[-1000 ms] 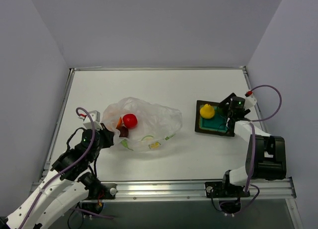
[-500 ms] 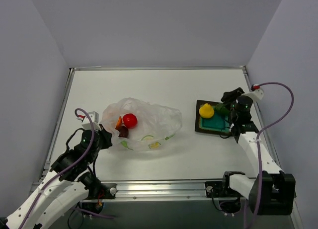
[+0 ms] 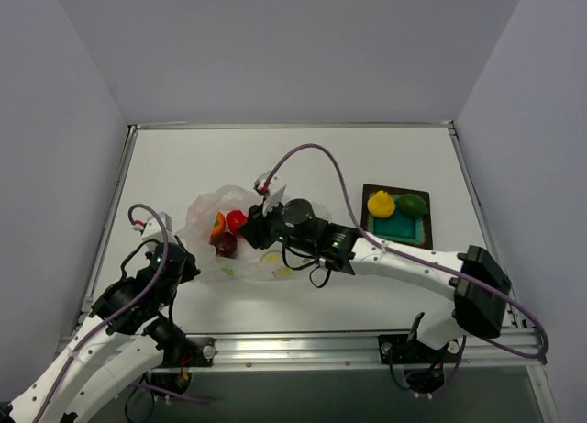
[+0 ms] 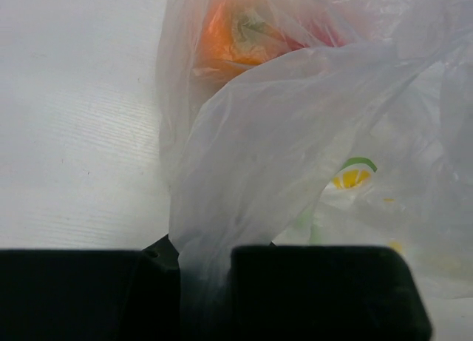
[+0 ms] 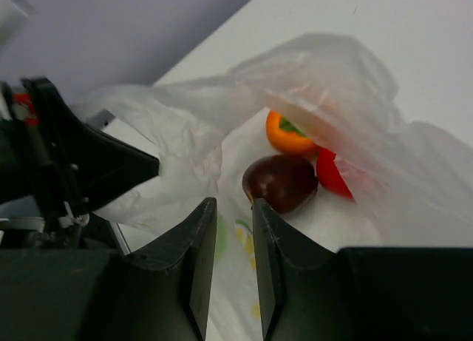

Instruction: Take the fake fruits out of the plastic bag

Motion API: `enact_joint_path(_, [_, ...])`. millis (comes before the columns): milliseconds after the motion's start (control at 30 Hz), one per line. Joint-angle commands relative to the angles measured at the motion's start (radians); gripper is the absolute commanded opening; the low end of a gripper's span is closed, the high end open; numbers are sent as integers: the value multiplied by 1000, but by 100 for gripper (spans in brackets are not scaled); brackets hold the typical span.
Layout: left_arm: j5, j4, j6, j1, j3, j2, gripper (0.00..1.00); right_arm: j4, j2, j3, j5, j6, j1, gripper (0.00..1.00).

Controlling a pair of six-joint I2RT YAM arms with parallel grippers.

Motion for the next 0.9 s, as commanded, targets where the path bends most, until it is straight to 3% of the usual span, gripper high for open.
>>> enact_joint_path(0, [-25,-56,-79,-3,2,-16,2,8,130,65,27,-41,22,22])
enact_joint_path(267, [-42,-46,-100,-5,-22,-51,2,7,411,196,139,-127,16,26])
enact_joint_path(400, [-19,10,-74,-5,-22,-17,2,16,526,278,170,-162,-12,48])
enact_joint_path(600, [-19,46,-51,-5,-35,10,2,-4,618,373,279,-196,-15,70])
enact_joint_path(867, [-33,76,-21,-7,-32,23,2,-19,744,476,271,-201,-64,83])
